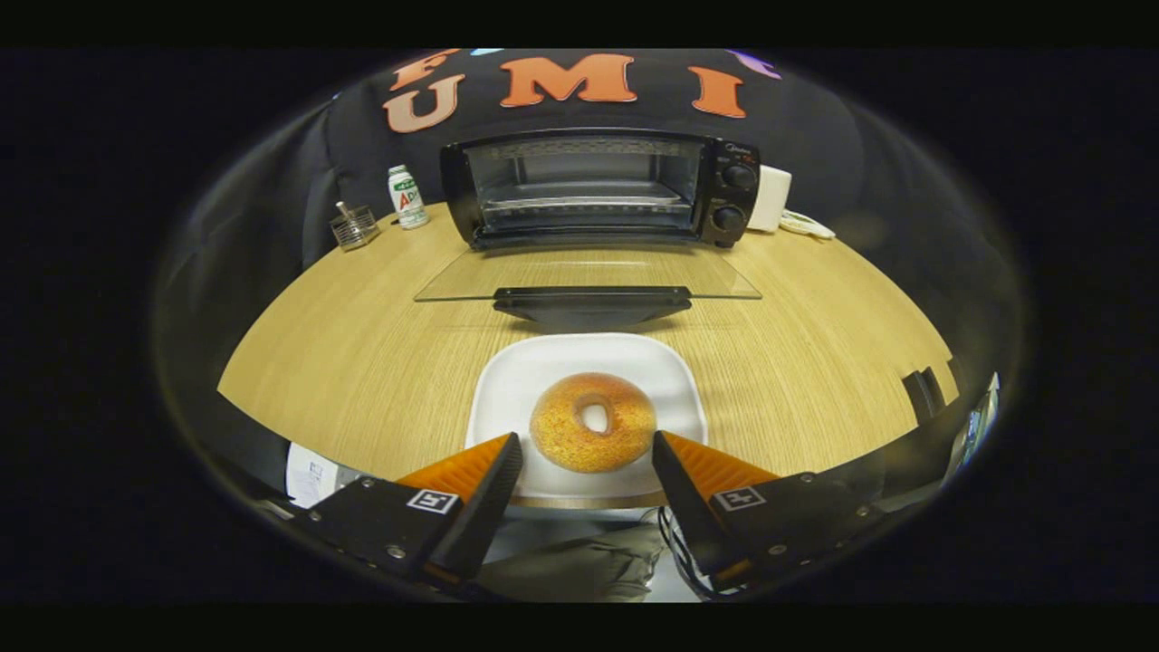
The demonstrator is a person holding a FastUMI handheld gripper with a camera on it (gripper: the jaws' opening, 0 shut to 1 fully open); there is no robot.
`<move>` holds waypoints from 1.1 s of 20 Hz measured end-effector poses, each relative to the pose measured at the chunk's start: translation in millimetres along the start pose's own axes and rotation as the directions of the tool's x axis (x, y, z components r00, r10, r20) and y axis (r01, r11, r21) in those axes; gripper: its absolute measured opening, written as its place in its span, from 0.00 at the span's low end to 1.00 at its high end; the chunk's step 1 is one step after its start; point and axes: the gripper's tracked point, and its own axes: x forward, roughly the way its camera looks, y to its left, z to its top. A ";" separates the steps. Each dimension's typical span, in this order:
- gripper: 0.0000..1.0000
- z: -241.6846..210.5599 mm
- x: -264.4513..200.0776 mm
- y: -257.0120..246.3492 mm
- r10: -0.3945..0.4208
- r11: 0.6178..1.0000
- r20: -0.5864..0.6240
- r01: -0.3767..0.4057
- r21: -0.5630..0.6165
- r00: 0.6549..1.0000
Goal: Open the toaster oven, put the food inside, and close the toaster oven door.
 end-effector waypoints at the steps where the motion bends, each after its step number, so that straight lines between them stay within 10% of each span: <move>1: 0.80 0.2 0.4 -1.0 0.002 1.000 -0.002 -0.002 0.007 1.000; 9: 0.49 16.4 -11.2 0.1 0.044 0.996 0.021 -0.046 0.076 0.999; 22: 0.47 149.5 -18.1 -14.7 0.045 0.998 0.238 -0.056 0.040 0.970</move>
